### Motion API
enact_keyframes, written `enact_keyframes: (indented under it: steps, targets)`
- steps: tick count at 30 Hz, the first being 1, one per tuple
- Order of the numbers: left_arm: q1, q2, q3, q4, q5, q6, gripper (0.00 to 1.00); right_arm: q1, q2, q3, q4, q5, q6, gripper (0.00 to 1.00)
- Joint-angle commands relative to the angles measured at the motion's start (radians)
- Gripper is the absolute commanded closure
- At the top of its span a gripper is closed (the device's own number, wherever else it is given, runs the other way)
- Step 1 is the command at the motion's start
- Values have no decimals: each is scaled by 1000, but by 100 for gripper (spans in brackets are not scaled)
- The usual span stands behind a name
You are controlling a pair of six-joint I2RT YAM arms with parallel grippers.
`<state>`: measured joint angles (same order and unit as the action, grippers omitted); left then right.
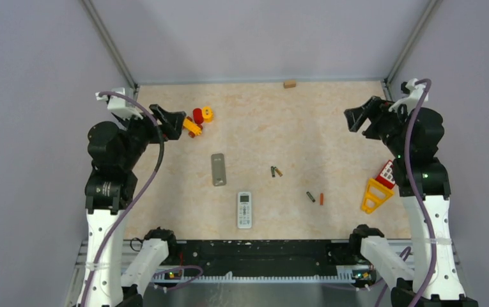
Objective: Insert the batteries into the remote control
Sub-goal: Pick up the remote control from the center of the board.
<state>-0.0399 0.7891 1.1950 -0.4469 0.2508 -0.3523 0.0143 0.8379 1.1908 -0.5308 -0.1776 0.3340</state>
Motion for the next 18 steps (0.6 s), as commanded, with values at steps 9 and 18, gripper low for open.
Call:
enact_keyframes:
  steps: [9,18]
  targets:
    - [5,15,-119,70,33,-149,1,-8,-60,-160,42,-7,48,5]
    - [1,45,-312,229,208,-207,1,-8,-19,-217,30,-28,69,5]
